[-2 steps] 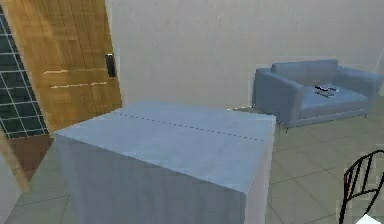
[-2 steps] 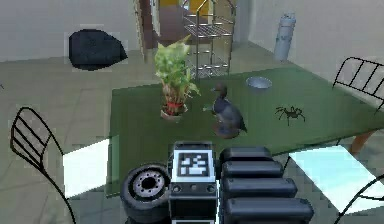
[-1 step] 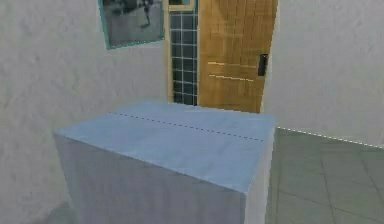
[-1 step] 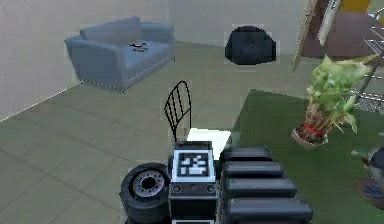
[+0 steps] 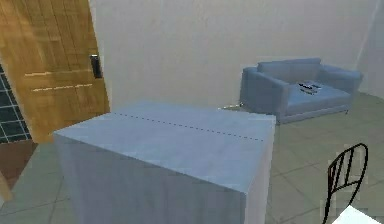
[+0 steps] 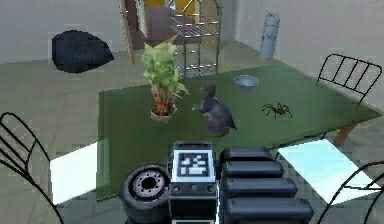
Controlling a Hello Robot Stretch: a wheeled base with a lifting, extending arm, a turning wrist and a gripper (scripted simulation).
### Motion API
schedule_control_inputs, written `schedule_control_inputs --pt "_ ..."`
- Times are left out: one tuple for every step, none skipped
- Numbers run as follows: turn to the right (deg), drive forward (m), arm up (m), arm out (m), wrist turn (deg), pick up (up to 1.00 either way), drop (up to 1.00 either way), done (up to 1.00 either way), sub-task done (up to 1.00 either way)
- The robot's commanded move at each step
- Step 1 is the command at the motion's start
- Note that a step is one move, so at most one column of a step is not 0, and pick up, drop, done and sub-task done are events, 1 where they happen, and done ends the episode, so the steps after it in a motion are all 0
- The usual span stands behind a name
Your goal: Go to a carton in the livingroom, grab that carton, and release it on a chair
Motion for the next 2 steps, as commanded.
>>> schedule_control_inputs --pt "45.0 0.00 0.00 0.00 0.0 0.00 0.00 0.00 0.00" --pt "45.0 0.00 0.00 0.00 0.0 0.00 0.00 0.00 0.00"
